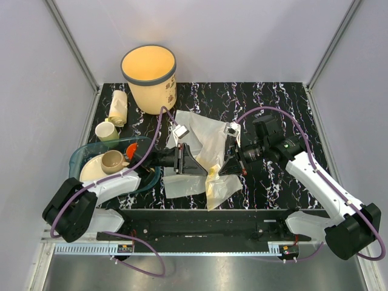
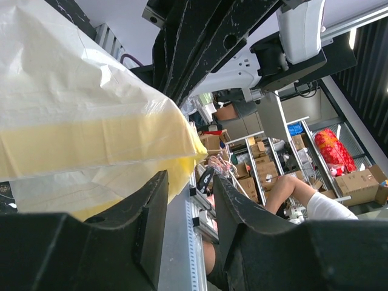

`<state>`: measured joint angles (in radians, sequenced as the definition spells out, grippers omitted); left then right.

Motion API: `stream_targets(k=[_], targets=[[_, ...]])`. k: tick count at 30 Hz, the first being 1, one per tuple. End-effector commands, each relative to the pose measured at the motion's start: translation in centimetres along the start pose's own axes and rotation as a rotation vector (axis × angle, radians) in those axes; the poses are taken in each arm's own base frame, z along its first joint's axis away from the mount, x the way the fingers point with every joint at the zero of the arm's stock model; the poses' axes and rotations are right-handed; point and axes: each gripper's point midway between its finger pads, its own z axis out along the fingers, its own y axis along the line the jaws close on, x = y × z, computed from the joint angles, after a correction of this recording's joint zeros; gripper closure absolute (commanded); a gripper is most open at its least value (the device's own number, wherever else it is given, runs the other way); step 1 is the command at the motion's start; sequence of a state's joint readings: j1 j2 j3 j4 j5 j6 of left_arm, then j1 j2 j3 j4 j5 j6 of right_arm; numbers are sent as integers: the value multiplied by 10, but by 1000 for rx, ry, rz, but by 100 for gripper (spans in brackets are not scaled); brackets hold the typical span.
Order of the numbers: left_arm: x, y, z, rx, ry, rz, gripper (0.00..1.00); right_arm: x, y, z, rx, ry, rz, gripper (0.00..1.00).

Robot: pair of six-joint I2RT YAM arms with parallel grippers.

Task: Put the trash bags into the trash bin
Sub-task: Unfold the trash bag at the center of the board.

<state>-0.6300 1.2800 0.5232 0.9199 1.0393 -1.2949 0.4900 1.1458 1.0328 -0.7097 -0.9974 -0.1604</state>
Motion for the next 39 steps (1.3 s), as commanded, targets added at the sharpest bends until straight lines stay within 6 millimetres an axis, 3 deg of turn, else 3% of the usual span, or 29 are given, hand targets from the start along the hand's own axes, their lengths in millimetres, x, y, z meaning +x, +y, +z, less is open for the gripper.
stream_targets(k=[1, 9, 15, 22, 27, 31, 34, 37, 39], targets=[[-4, -13, 7, 38, 10, 100, 62, -9, 7, -2, -27, -22, -28, 100], [-7, -10, 13, 29, 22, 103, 66, -9, 7, -2, -35, -24, -26, 100], [-7, -8, 15, 24, 25, 94, 76, -10, 8, -2, -43, -27, -27, 100], [-8, -3, 17, 2, 26, 87, 74, -11, 10, -2, -47, -29, -33, 100], [-10, 3, 18, -31, 24, 98, 67, -11, 9, -2, -47, -30, -30, 100], [-10, 9, 19, -65, 26, 89, 76, -13, 10, -2, -51, -33, -32, 100], [-11, 7, 19, -56, 21, 86, 99, -12, 10, -1, -51, -32, -27, 100], [-12, 10, 15, -68, 11, 54, 100, -11, 9, -2, -42, -31, -25, 100], [-17, 24, 5, -119, -19, 33, 100, -9, 9, -3, -35, -23, -18, 100]])
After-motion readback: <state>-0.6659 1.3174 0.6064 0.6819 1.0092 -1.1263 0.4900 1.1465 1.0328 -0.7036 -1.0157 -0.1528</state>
